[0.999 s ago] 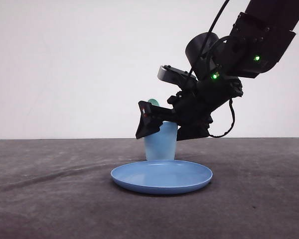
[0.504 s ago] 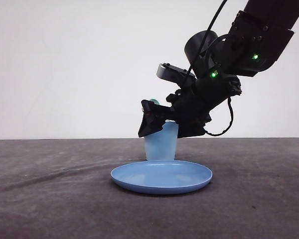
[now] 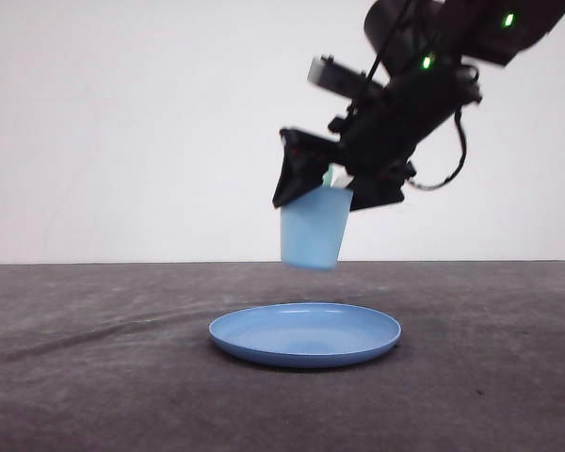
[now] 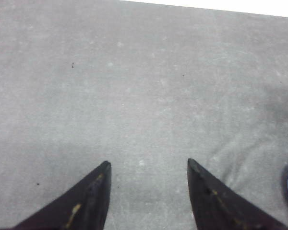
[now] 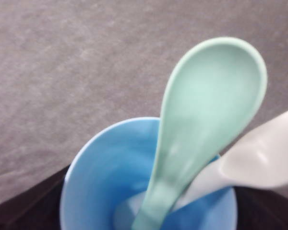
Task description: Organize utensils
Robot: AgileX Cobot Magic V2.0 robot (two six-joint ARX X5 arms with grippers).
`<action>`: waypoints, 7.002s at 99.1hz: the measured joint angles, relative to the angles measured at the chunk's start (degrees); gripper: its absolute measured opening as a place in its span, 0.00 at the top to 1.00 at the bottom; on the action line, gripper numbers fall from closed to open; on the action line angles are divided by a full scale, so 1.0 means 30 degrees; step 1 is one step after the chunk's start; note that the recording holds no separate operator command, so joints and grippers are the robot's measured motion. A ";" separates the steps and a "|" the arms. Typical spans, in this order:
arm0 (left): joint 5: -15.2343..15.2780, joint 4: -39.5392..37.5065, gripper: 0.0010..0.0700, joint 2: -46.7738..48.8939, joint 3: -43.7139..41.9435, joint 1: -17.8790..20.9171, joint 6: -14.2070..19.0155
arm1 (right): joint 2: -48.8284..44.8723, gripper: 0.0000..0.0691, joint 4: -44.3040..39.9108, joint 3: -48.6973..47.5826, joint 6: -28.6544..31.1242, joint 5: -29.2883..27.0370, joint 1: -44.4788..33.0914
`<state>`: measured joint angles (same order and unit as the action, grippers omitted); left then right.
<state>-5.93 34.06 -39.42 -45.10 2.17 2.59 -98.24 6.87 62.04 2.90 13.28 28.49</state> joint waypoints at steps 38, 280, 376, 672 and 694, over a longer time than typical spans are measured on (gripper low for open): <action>-0.0007 0.0000 0.58 0.0000 0.0000 0.0000 -0.0007 | 0.4116 0.28 -0.3577 -0.0772 -0.1071 -0.1013 0.1530; -0.0685 0.0000 0.58 0.0000 0.0000 -0.0015 -0.0007 | 1.4965 0.02 -1.1584 -0.7985 0.1625 -0.3585 -0.2390; -0.1683 0.0102 0.97 0.0000 0.0000 -0.0860 -0.0138 | 1.7180 0.87 -1.8287 -0.4175 0.1494 -0.2943 -0.7009; 0.3038 -0.7869 0.99 1.3041 1.4426 -0.1144 0.0940 | 2.6425 0.99 -1.0032 -1.2983 0.0364 -0.4728 -0.7774; 0.3038 -0.7869 0.99 1.3041 1.4426 -0.1144 0.0940 | 3.1867 0.99 -0.9996 -1.7456 0.0306 -0.4728 -0.7788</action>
<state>3.18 10.46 -0.30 -1.83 -1.26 5.41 -2.63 -23.11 9.67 3.81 -0.91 5.13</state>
